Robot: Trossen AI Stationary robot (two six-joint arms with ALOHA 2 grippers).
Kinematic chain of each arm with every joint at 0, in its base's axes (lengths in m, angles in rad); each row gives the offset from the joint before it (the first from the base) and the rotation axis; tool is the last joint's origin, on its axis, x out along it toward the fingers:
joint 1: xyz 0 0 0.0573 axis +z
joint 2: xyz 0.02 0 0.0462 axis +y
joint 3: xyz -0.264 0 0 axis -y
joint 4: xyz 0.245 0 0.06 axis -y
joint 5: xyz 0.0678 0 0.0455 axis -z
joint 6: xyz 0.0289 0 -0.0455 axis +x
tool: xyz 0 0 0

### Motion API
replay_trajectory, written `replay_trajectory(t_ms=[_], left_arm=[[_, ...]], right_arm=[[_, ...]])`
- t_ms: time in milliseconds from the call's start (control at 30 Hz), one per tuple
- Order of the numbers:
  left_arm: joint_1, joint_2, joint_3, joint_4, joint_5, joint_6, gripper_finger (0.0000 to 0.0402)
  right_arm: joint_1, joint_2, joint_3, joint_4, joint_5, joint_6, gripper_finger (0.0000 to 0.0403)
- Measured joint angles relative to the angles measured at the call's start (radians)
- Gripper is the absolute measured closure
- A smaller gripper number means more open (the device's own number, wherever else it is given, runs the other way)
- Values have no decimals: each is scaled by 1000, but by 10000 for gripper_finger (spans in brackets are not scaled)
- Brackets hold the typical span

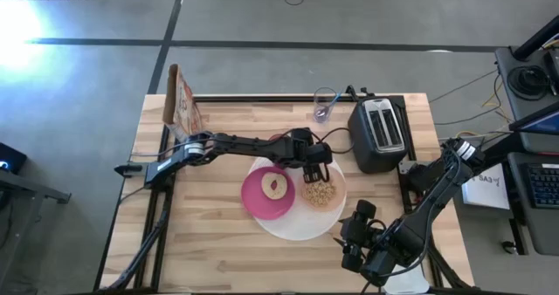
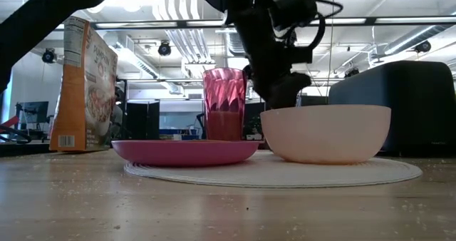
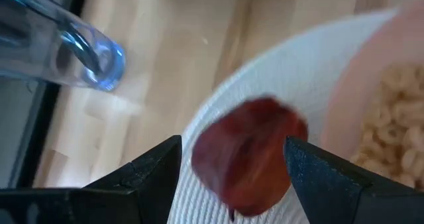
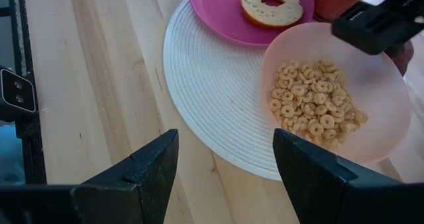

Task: Arrange a breakfast setting
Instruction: Put the blue spoon on the white table mat right beside to the light orange bowl

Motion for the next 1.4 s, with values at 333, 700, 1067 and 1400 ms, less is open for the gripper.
replay_trajectory(t_ms=[333, 700, 1067, 1400], left_arm=[[-3, 0, 204, -75, -31, 68, 155], [44, -119, 301, -346, -127, 153, 155], [67, -369, 173, -545, -128, 19, 155], [-21, -880, -408, -510, -131, -348, 155]], right_arm=[[0, 0, 0, 4, -1, 0, 170], [-42, 0, 0, 19, 2, 62, 170], [-307, -1, 0, -135, -9, -79, 170], [-501, -8, -5, -80, -35, -390, 170]])
